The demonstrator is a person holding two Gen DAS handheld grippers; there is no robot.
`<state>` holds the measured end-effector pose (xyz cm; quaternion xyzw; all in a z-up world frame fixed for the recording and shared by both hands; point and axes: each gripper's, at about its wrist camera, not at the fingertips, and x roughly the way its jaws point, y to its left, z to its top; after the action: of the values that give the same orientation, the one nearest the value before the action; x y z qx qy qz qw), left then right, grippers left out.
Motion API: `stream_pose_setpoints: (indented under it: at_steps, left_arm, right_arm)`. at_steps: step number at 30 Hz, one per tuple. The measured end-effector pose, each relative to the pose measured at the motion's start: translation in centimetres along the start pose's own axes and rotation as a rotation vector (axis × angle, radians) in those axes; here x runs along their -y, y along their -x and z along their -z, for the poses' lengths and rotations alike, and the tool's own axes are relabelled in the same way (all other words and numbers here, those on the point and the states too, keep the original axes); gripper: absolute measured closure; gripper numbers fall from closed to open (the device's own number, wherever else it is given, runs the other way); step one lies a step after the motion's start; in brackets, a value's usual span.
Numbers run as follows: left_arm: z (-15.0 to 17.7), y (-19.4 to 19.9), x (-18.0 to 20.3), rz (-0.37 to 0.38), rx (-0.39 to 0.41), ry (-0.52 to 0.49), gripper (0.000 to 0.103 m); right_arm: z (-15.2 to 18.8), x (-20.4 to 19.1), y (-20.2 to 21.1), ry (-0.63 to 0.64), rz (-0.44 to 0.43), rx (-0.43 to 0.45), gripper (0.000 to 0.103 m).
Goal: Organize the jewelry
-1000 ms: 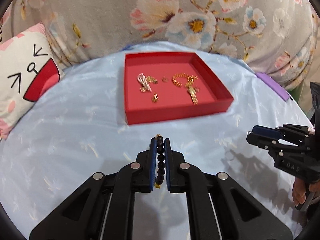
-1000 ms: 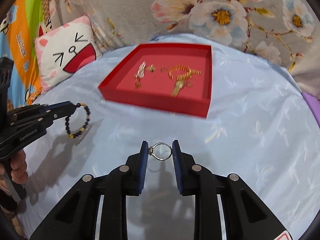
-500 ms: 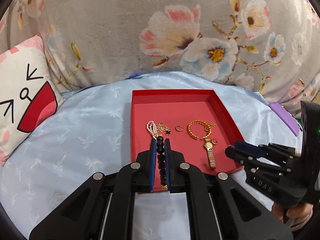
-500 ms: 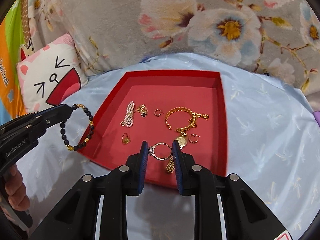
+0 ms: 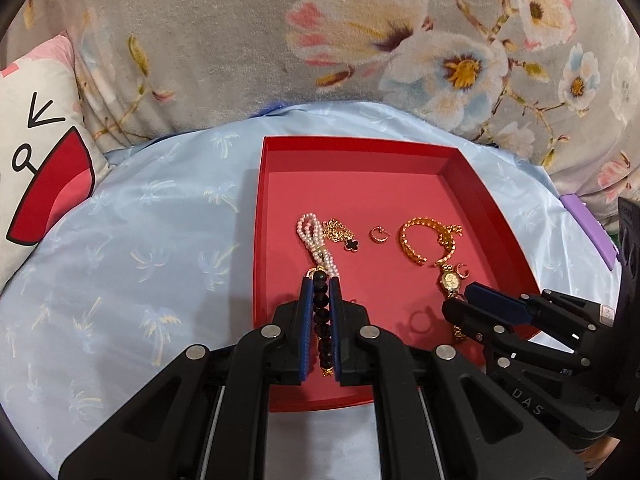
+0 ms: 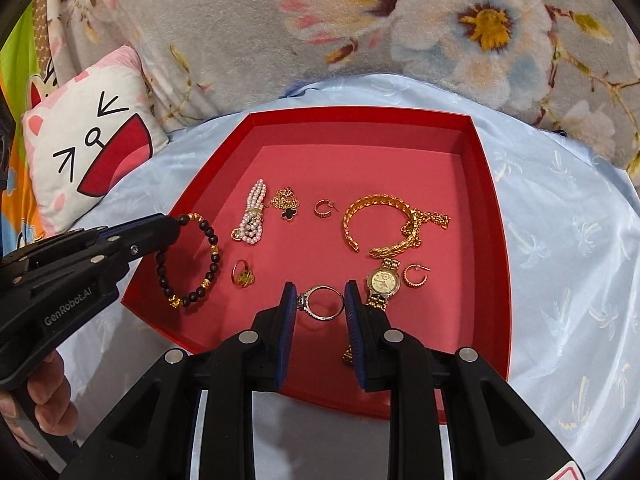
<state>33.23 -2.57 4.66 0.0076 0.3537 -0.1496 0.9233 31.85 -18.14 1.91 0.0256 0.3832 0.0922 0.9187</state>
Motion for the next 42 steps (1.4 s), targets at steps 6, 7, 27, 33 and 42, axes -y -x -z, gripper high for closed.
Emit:
stream_pose_setpoints:
  at_steps: [6,7,27,33,42]
  left_arm:
    - [0.3,-0.4,0.3,-0.026,0.003,-0.021,0.096]
    - [0.4,-0.4,0.5,-0.036,0.008,-0.029,0.095]
    - [2.9,1.2,2.4,-0.158,0.048,-0.07,0.048]
    - [4.5,2.4,3.4,-0.209,0.072,-0.081,0.038]
    - [6.7,3.7,4.4,-0.219,0.083,-0.048,0.028]
  right_arm:
    - [0.1,-0.2,-0.5,0.014,0.008,0.006,0.079]
    - [0.1,-0.3,-0.4,0.019,0.011,0.008,0.079]
    - [1.7,1.1,4.3,-0.025,0.08,0.086,0.046]
    - [3.6,1.2,6.2,-0.03,0.119,0.098,0.039]
    - [6.4,0.6,8.2,-0.025,0.182,0.148,0.025]
